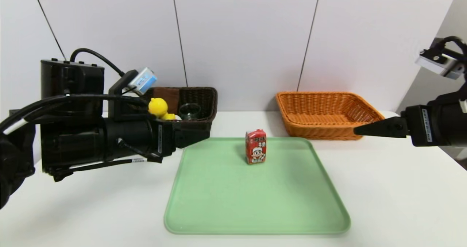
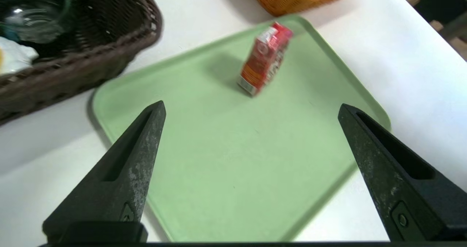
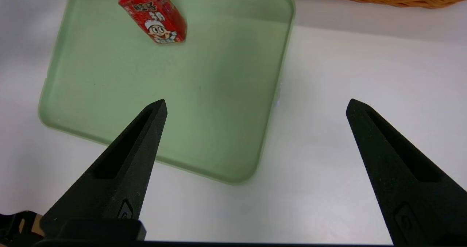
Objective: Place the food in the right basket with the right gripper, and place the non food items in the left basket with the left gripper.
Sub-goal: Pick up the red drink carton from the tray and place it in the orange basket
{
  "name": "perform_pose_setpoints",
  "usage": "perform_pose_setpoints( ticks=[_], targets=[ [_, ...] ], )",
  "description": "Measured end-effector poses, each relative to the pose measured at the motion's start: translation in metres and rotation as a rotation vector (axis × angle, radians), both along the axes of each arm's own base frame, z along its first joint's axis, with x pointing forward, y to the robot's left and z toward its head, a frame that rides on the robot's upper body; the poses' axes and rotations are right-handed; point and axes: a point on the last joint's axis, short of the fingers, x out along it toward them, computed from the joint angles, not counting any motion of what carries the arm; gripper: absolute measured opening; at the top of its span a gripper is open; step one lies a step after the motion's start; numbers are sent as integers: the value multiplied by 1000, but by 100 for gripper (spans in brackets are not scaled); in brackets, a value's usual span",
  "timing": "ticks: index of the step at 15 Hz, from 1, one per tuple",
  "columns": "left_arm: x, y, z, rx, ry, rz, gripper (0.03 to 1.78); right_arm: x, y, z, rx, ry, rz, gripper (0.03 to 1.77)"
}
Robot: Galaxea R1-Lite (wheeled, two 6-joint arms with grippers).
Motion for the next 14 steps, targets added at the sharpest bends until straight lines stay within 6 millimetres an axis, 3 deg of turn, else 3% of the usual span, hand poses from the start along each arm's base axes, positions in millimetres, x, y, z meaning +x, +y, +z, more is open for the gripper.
perform_pose_setpoints(
  ticks=[7,14],
  targets=[
    [-47,4,1,124,-69,-201,169,57,36,4,-106,-52,247,170],
    [-56,8,3,154,-99,-271,169,123,65,-4,-194,-163,567,170]
  ],
)
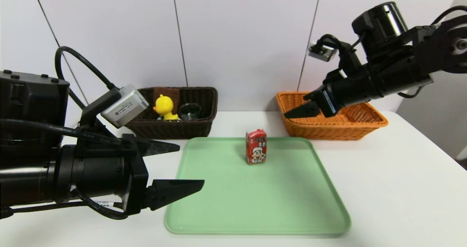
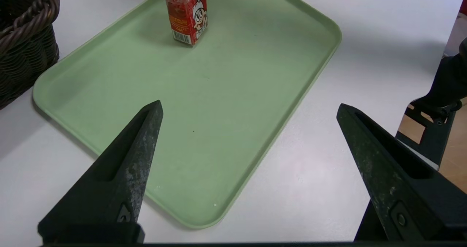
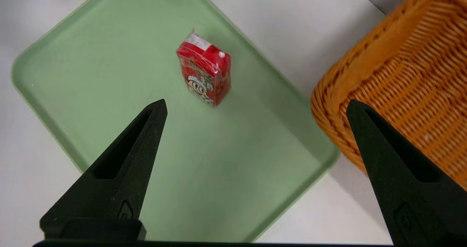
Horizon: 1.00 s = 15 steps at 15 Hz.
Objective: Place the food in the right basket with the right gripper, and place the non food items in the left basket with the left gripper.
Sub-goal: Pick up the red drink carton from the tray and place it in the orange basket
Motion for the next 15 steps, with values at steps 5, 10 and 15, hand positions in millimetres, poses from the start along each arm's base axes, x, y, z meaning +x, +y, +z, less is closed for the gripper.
perform_pose_setpoints(
  ticks=[5,10,15],
  targets=[
    [-2,1,1,-1,-5,3,169,34,14,-12,-55,-38,236,170],
    [-3,4,2,-8,-10,19,169,49,30,-39,-101,-46,462,170],
    [-8,10,3,-14,-22,36,169,53,40,-53,-41,-17,549,170]
  ],
)
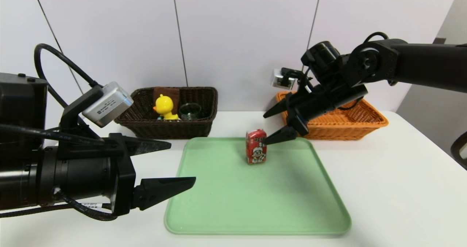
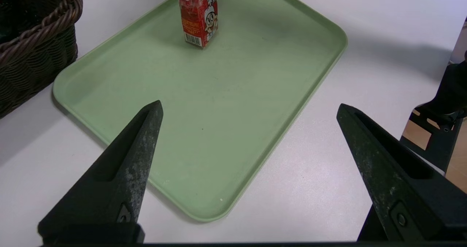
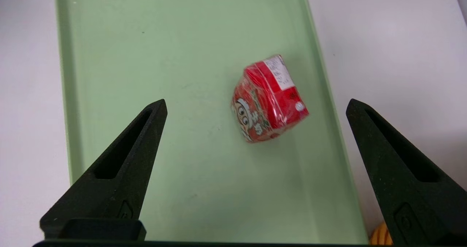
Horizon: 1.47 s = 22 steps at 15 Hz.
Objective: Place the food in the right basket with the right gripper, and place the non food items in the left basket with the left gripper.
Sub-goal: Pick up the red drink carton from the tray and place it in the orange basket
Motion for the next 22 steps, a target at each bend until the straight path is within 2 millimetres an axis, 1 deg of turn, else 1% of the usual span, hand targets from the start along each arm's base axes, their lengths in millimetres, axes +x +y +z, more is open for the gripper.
perform_pose_setpoints(
  ticks=[3,8,13,17,22],
  targets=[
    [-5,4,-1,-2,-4,8,169,1,1,-3,19,-14,50,170],
    [-10,8,-4,-3,-6,13,169,5,5,-10,1,-60,98,170],
    [-13,11,-3,-8,-12,16,169,12,10,-23,-7,-59,104,170],
    [-15,12,-4,-9,-10,17,169,20,18,-35,-4,-65,109,170],
    [-17,13,-4,-11,-12,18,169,24,24,-46,-40,-67,96,170]
  ],
)
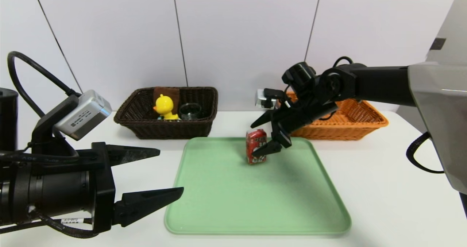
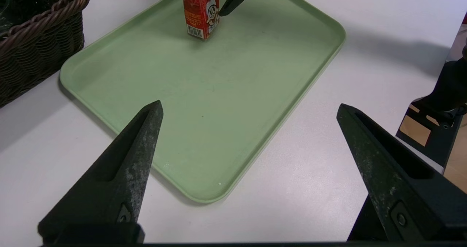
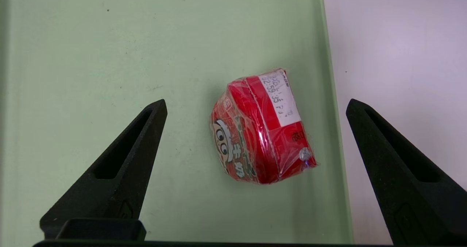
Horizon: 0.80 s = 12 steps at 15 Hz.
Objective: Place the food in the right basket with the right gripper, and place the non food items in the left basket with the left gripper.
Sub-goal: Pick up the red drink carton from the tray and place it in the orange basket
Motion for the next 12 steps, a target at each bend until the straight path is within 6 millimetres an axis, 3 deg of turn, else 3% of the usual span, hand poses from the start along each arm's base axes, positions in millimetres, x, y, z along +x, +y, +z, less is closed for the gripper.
perform_pose_setpoints(
  ticks=[12],
  targets=[
    [-2,1,1,-3,-3,-2,169,-9,18,1,-77,-47,-2,170]
  ],
)
